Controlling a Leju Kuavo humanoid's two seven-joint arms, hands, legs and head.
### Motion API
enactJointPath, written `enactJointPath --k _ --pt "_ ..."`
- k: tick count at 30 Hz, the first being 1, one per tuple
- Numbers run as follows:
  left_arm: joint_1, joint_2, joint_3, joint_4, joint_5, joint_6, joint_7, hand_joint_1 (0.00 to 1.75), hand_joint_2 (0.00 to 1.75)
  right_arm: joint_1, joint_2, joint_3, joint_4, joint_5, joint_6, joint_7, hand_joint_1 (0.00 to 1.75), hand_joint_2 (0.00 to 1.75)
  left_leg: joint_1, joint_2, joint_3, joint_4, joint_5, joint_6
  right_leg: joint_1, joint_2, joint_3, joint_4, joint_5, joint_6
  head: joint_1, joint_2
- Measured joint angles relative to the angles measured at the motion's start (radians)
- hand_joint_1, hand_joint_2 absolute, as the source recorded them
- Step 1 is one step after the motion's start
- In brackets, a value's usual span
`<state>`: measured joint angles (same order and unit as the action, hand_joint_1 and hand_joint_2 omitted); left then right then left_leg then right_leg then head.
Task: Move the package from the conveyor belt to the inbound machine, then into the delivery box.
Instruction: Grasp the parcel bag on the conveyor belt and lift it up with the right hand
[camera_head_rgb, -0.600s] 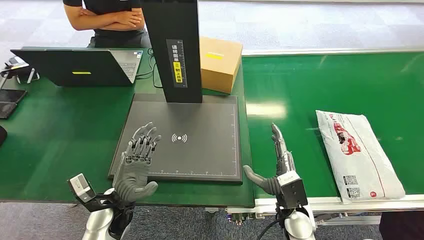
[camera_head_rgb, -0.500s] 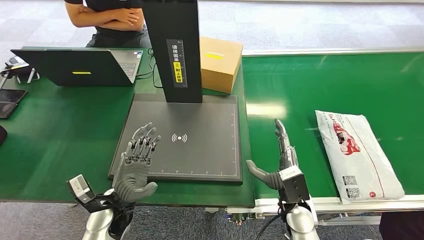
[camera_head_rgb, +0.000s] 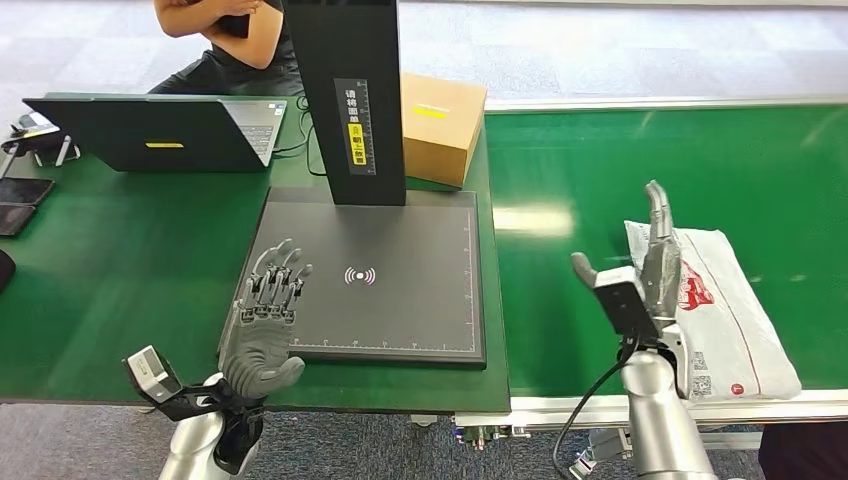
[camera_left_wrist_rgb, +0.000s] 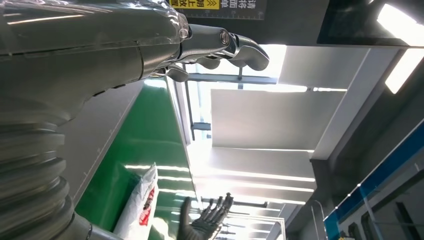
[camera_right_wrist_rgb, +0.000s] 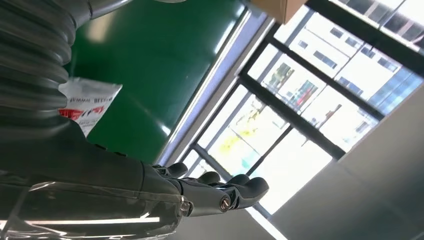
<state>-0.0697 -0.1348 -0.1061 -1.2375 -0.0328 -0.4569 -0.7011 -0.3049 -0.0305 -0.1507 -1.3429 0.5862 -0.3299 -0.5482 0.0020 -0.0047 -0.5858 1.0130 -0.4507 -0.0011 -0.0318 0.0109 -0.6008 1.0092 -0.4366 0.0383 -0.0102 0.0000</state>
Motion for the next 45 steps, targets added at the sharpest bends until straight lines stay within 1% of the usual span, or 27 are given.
enactJointPath --k 5,9,14,19,21,23,26,28,30,35,40,45 --pt "0.0 0.009 -0.005 0.007 0.005 0.009 0.0 0.0 1.75 -0.052 -0.031 -0.075 0.044 -0.016 -0.09 0.033 0.0 1.75 0.0 0.0 -0.001 0.0 0.0 0.0 0.0 0.0 -0.001 0.0 0.0 0.0 0.0 0.0" --pt "0.007 0.015 -0.006 0.007 0.01 0.014 0.001 0.0 1.75 -0.094 -0.06 -0.116 0.115 -0.028 -0.094 0.073 0.0 1.75 0.0 0.0 -0.002 0.0 0.0 0.0 0.0 0.0 -0.001 0.0 0.0 0.0 0.0 0.0" --pt "0.03 0.018 -0.005 0.0 0.01 0.014 0.005 0.0 1.75 -0.147 -0.103 -0.157 0.25 -0.043 -0.044 0.134 0.0 1.75 0.0 -0.001 -0.002 0.0 0.0 0.0 0.0 0.0 -0.001 0.0 0.0 0.0 0.0 0.0" --pt "0.049 0.019 -0.003 -0.01 0.006 0.014 0.01 0.0 1.75 -0.145 -0.122 -0.207 0.347 -0.068 -0.032 0.159 0.0 1.75 0.0 -0.001 -0.002 0.0 0.0 0.0 0.0 -0.001 -0.002 0.0 0.0 0.0 0.0 0.0" --pt "0.058 0.02 -0.003 -0.014 0.002 0.012 0.011 0.0 1.75 -0.138 -0.126 -0.231 0.374 -0.088 -0.012 0.181 0.0 1.75 0.0 -0.001 -0.003 0.0 0.0 0.0 0.0 -0.001 -0.002 0.0 0.0 0.0 0.0 0.0" --pt "0.063 0.019 -0.003 -0.017 -0.001 0.01 0.013 0.0 1.75 -0.134 -0.131 -0.254 0.404 -0.116 0.038 0.221 0.0 1.75 0.0 -0.001 -0.003 0.0 0.0 0.0 0.0 -0.001 -0.003 0.0 0.0 0.0 0.0 0.0" --pt "0.062 0.019 -0.003 -0.018 -0.009 0.002 0.018 0.0 1.75 -0.135 -0.139 -0.29 0.469 -0.172 0.151 0.274 0.0 1.75 0.0 -0.001 -0.003 0.0 0.0 0.0 0.0 -0.001 -0.003 0.0 0.0 0.0 0.0 0.0" --pt "0.057 0.018 -0.003 -0.018 -0.015 -0.004 0.022 0.0 1.75 -0.136 -0.144 -0.316 0.52 -0.212 0.213 0.282 0.0 1.75 0.0 -0.001 -0.003 0.0 0.0 0.0 0.0 -0.001 -0.003 0.0 0.0 0.0 0.0 0.0" --pt "0.051 0.016 -0.002 -0.018 -0.02 -0.008 0.026 0.0 1.75 -0.138 -0.147 -0.342 0.569 -0.239 0.247 0.283 0.0 1.75 0.0 -0.001 -0.003 0.0 0.0 0.0 0.0 -0.001 -0.003 0.0 0.0 0.0 0.0 0.0" --pt "0.041 0.008 -0.001 -0.018 -0.035 -0.016 0.041 0.0 1.75 -0.154 -0.157 -0.389 0.672 -0.257 0.264 0.297 0.0 1.75 0.0 -0.001 -0.003 0.0 0.0 0.0 0.0 -0.001 -0.003 0.0 0.0 0.0 0.0 0.0" --pt "0.037 0.0 0.006 -0.018 -0.05 -0.021 0.052 0.0 1.75 -0.184 -0.172 -0.394 0.744 -0.185 0.246 0.347 0.0 1.75 0.0 -0.001 -0.002 0.0 0.0 0.0 0.0 -0.001 -0.001 0.0 0.0 0.0 0.0 0.0" --pt "0.027 -0.006 0.011 -0.018 -0.056 -0.027 0.055 0.0 1.75 -0.213 -0.186 -0.383 0.796 -0.116 0.261 0.414 0.0 1.75 0.001 -0.001 0.002 0.001 -0.002 0.002 0.001 -0.001 0.004 -0.002 -0.001 0.001 0.0 0.0"
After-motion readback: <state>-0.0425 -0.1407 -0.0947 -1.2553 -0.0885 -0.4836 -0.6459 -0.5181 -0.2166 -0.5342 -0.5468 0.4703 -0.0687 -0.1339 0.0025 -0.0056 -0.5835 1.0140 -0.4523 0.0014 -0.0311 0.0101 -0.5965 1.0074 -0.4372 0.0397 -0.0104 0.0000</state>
